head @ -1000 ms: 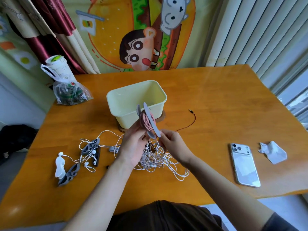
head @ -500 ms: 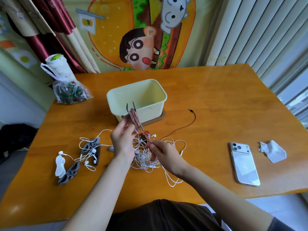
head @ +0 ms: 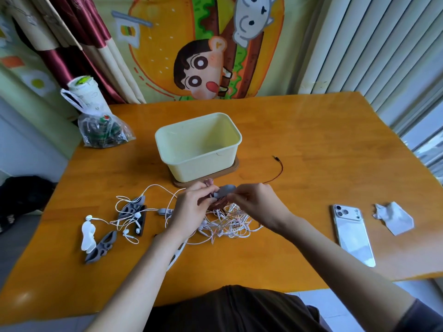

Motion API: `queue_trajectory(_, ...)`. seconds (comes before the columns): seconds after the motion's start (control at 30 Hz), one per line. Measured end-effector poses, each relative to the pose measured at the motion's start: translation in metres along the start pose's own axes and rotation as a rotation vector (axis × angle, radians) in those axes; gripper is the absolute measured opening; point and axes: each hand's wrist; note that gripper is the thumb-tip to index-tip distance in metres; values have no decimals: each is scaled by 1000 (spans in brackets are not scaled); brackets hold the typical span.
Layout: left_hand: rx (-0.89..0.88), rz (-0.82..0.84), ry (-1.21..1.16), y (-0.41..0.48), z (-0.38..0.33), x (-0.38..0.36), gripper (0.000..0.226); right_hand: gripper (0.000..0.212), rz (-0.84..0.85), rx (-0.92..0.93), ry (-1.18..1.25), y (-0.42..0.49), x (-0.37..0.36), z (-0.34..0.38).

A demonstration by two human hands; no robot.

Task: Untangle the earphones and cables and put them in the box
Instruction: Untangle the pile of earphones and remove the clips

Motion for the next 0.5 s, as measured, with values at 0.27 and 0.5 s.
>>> queue_trajectory(0.27, 303, 314, -320, 0, -7, 13, 37, 20, -61, -20, 129, 10, 12, -12)
queue_trajectory(0.5, 570, 345, -789, -9, -10, 14, 35, 15, -21, -36, 252, 15, 8, -21)
Point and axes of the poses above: each hand's wrist, its own y-axis towards the middle knuckle, its own x-axis out of the back of the hand, z = x × y, and after that the axes turned 8 degrees about x, right-handed
